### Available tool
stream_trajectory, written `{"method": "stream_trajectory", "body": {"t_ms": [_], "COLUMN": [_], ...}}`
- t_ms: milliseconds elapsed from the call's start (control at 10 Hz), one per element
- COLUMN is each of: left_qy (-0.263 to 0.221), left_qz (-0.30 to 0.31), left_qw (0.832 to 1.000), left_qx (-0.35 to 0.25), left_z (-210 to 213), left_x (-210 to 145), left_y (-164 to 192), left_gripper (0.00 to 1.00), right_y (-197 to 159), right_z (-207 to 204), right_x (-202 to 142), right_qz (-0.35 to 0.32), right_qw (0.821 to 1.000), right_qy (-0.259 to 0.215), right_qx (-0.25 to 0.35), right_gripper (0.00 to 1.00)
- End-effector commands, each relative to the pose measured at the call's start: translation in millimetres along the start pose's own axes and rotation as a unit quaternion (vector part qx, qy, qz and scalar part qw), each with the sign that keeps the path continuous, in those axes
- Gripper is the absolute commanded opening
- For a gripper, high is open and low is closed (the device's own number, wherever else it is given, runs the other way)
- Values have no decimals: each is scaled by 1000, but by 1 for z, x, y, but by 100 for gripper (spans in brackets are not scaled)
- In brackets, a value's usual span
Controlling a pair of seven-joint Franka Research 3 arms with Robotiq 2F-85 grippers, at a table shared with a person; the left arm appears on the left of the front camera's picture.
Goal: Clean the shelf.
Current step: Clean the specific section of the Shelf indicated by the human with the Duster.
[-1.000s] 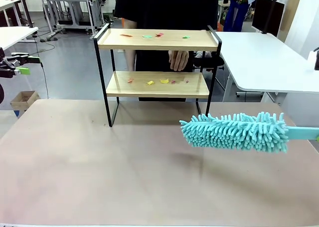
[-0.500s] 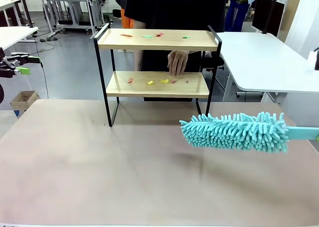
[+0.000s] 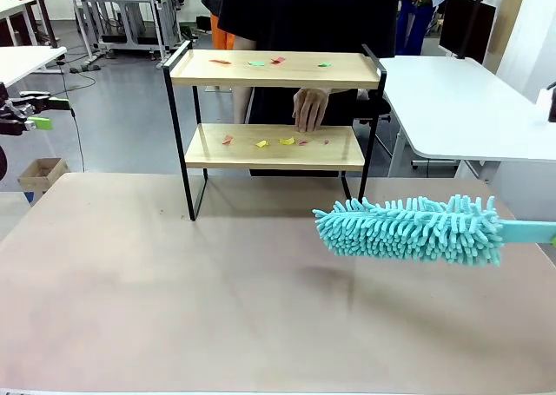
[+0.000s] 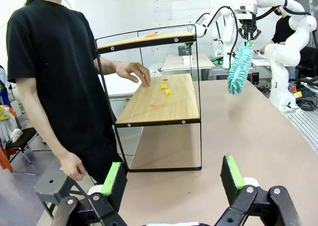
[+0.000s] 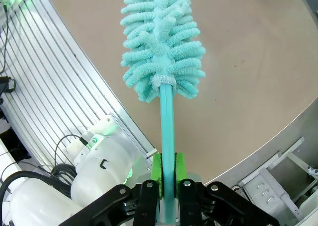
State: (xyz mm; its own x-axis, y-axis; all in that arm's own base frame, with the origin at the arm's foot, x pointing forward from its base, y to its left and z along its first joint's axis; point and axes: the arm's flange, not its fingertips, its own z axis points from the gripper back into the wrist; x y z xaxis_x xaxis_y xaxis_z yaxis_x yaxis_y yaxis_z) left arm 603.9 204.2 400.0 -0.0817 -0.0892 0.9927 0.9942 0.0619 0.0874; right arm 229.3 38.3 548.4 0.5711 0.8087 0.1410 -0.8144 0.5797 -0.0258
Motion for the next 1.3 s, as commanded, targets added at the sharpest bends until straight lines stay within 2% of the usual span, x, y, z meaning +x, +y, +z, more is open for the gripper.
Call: {"method": "stream_trajectory", "body": {"t_ms": [0,200,600,800,900,1000,1200], "left_qy": [-1,-1,-1,-1,-1,-1,-1], "left_qz": [-8,-8,-8,-8,-8,-8,-8], "left_qw": [1000,1000,1000,1000,1000,1000,1000], "left_qx": [-1,-1,-1,-1,-1,-1,-1], "left_z": [0,0,0,0,0,0,0], "left_x": [2,2,2,2,2,2,2], "left_y": [-1,-1,-1,-1,-1,-1,-1], "left_gripper": [100,100,100,100,100,100,100], "right_y": [1,0,44,75,87,100,115], "right_z": [0,0,29,31,28,24,17], "right_x": [2,0,76,122,139,159,196], "right_qz": [-10,0,6,-31,-68,-93,-148], "right_qw": [1000,1000,998,994,990,986,978], "right_qy": [-1,0,-60,-108,-123,-139,-148], "right_qx": [-2,0,5,17,-6,-3,-8], "right_gripper": [13,13,13,13,13,13,13]}}
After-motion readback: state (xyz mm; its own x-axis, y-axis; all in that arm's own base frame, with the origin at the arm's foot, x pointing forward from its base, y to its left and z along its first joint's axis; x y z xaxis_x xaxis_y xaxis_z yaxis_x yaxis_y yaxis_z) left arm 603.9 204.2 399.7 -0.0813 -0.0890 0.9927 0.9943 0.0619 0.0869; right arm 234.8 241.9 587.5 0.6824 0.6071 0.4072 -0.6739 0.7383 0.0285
